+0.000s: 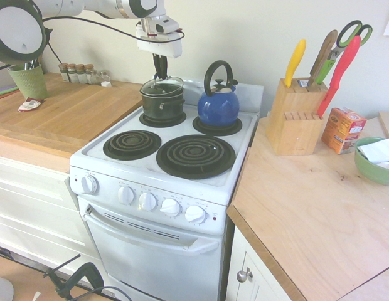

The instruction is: Cover the lid of the pot

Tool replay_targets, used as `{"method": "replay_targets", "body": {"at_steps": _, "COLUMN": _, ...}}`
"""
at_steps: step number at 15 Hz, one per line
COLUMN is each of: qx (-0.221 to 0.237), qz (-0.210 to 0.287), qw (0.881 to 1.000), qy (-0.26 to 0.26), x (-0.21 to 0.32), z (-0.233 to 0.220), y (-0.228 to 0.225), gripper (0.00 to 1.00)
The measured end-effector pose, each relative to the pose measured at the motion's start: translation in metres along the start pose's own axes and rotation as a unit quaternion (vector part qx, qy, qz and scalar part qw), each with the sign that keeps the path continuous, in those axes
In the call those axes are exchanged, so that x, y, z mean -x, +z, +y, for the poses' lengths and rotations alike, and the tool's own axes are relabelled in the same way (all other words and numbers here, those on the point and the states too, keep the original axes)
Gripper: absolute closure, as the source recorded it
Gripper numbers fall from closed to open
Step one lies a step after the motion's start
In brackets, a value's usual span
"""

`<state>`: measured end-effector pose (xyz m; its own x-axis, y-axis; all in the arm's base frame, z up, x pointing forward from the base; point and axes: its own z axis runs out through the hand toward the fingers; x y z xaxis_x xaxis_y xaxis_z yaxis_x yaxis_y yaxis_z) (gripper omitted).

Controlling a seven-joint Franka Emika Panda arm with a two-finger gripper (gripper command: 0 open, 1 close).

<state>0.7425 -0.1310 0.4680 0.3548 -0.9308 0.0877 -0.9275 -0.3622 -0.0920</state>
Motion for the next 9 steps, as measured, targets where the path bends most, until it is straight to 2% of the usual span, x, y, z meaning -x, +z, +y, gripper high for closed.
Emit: {"method": "replay_targets", "body": {"at_steps": 9, "qx": 0.011, "qz": -0.011, "qw": 1.000, "qy": 0.014, "x": -0.0022, "z": 0.0033, "y": 0.0093, "gripper": 1.00}}
